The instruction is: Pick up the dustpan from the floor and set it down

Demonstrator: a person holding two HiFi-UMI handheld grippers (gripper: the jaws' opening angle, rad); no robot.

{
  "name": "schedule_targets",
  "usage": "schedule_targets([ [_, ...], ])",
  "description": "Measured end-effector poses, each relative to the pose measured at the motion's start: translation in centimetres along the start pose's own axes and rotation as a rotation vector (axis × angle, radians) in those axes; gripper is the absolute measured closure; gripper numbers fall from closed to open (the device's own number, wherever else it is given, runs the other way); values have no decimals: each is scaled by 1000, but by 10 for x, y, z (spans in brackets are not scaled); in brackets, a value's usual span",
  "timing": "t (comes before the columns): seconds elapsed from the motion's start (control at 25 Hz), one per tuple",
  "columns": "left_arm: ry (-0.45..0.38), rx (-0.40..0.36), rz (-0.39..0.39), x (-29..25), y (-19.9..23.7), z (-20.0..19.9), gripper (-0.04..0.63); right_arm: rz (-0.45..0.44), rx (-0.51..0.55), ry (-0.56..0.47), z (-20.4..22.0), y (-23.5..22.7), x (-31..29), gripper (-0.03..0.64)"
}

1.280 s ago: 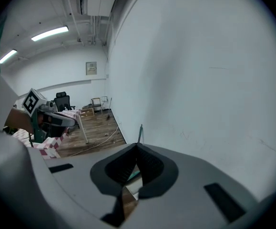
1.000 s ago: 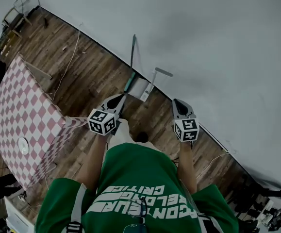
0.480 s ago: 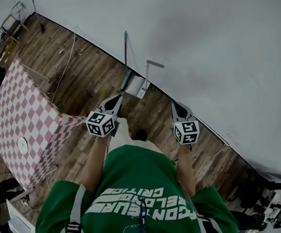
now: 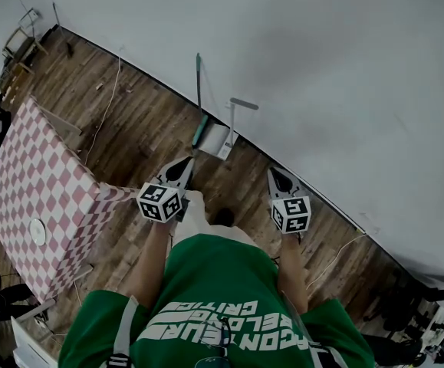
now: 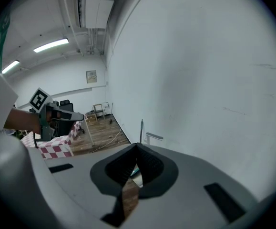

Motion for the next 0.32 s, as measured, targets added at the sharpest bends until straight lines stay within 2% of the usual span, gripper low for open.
schedule_targets([
  [0.32,4,8,-10,3,-9,8,592,-7,-17,10,12,-1,5,609],
])
Point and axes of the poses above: the fingertips, and each gripper's own axes: x backward along the fingers, y to its left, z out of its underside, the point moved 2 cm from there along x, backward along the fingers, and after that the axes turned 10 degrees about -z, right-handed, at the moved point
